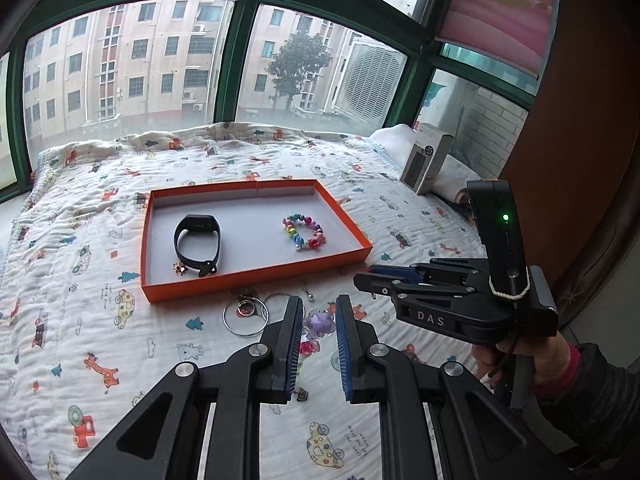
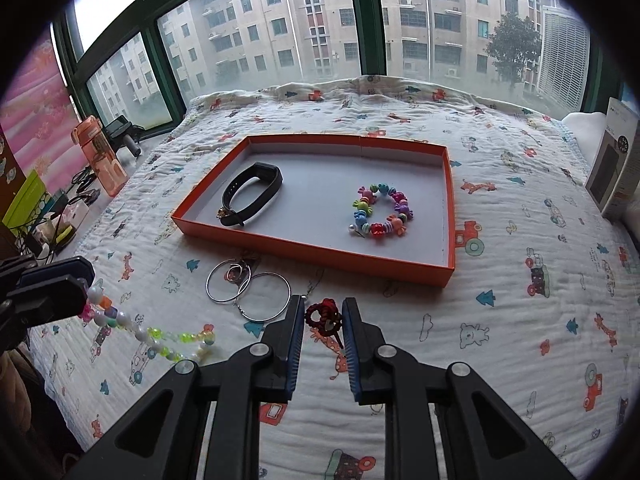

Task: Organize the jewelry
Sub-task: 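Carry pastel bracelet and red charm into the tray and open both tools, then move both open tools toward the silver hoop earrings on the quilt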

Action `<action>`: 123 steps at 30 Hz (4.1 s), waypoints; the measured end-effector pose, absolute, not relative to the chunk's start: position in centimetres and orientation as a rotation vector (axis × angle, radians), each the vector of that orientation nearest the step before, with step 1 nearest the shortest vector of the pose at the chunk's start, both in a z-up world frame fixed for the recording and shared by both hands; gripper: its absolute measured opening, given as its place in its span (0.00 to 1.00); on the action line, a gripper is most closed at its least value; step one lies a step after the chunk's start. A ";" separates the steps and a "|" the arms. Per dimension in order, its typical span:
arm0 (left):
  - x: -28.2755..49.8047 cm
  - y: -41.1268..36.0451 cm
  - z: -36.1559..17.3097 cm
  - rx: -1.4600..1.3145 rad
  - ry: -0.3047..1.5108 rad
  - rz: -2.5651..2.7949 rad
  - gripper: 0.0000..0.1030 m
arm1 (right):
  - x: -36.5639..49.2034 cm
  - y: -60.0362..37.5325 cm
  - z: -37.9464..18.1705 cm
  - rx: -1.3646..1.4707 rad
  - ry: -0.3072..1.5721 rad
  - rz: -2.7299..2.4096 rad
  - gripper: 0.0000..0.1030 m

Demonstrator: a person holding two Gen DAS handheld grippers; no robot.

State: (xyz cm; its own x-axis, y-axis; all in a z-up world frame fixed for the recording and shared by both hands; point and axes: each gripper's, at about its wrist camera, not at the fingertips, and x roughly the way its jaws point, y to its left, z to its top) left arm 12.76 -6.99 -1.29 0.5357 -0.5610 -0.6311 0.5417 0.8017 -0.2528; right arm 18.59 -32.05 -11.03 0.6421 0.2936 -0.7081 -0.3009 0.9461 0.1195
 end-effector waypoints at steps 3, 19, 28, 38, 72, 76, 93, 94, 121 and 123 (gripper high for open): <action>12.9 -6.9 0.1 -0.029 0.727 -0.642 0.17 | 17.9 -32.2 -10.4 -0.009 0.789 0.321 0.21; 13.7 -6.3 3.5 -0.054 0.647 -0.561 0.17 | 16.4 -32.9 -6.8 -0.020 0.696 0.251 0.21; 14.6 -5.4 2.0 -0.078 0.689 -0.486 0.17 | 16.1 -33.2 -6.1 -0.002 0.677 0.221 0.21; 14.8 -4.4 1.0 -0.121 0.715 -0.435 0.17 | 15.9 -33.7 -6.2 0.017 0.678 0.199 0.21; 26.6 -8.1 6.0 -0.094 0.646 -0.435 0.17 | 24.6 -33.9 -6.6 0.023 0.682 0.198 0.21; 28.5 -9.6 4.4 -0.101 0.679 -0.450 0.17 | 25.8 -34.0 -8.0 0.020 0.717 0.192 0.21; 32.0 -12.1 -8.0 -0.080 0.921 -0.469 0.18 | 27.5 -33.8 -13.4 0.043 0.854 0.218 0.22; 32.1 -12.1 -8.3 -0.077 0.929 -0.470 0.18 | 27.7 -33.8 -13.6 0.044 0.855 0.220 0.22; 24.1 -9.6 -12.8 -0.008 1.068 -0.415 0.61 | 22.6 -33.6 -11.9 0.043 0.826 0.246 0.47; 24.1 -9.8 -13.4 -0.015 1.079 -0.414 0.61 | 22.3 -33.5 -12.3 0.043 0.836 0.249 0.47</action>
